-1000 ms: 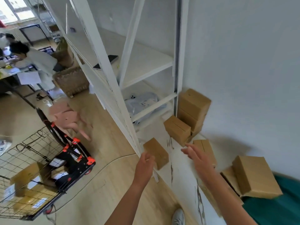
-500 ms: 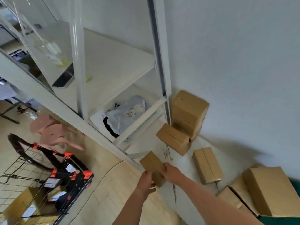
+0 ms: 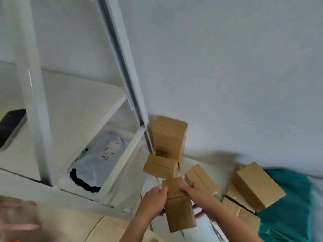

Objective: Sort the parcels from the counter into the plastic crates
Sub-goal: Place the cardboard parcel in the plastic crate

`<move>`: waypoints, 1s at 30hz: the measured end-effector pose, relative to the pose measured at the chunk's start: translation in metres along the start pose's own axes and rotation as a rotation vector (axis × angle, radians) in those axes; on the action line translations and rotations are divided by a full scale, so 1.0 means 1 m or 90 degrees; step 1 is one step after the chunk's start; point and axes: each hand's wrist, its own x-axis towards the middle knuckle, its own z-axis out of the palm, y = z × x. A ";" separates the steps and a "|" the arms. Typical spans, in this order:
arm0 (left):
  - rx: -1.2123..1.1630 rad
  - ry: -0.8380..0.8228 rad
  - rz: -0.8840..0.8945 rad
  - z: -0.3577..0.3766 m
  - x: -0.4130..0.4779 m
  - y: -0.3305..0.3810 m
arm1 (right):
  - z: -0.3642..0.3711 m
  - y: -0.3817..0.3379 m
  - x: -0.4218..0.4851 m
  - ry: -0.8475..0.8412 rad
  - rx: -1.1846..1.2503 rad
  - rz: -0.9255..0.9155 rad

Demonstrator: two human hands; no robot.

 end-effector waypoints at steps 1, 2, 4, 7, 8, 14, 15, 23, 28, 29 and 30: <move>0.011 -0.002 0.041 -0.005 -0.003 0.010 | -0.003 -0.001 -0.012 0.035 0.048 0.000; 0.014 0.002 0.081 -0.012 -0.008 0.021 | -0.006 -0.003 -0.024 0.078 0.094 -0.010; 0.016 0.009 0.178 -0.023 -0.016 0.043 | -0.012 -0.010 -0.047 0.173 0.171 -0.055; -0.027 0.025 0.329 -0.039 -0.030 0.077 | -0.021 -0.024 -0.081 0.324 0.235 -0.173; -0.041 0.041 0.377 -0.045 -0.035 0.088 | -0.024 -0.031 -0.092 0.373 0.247 -0.217; -0.196 0.131 0.640 -0.083 -0.093 0.155 | -0.053 -0.082 -0.175 0.590 0.261 -0.515; -0.221 0.148 0.679 -0.091 -0.107 0.165 | -0.057 -0.090 -0.191 0.614 0.261 -0.563; -0.349 0.274 0.983 -0.129 -0.215 0.212 | -0.079 -0.110 -0.303 0.797 0.144 -0.917; -0.331 0.303 1.039 -0.136 -0.252 0.238 | -0.103 -0.113 -0.343 0.789 0.156 -0.993; -0.319 0.313 1.053 -0.136 -0.260 0.244 | -0.108 -0.113 -0.348 0.754 0.181 -0.998; -0.302 0.329 1.076 -0.135 -0.269 0.249 | -0.114 -0.113 -0.354 0.702 0.224 -1.006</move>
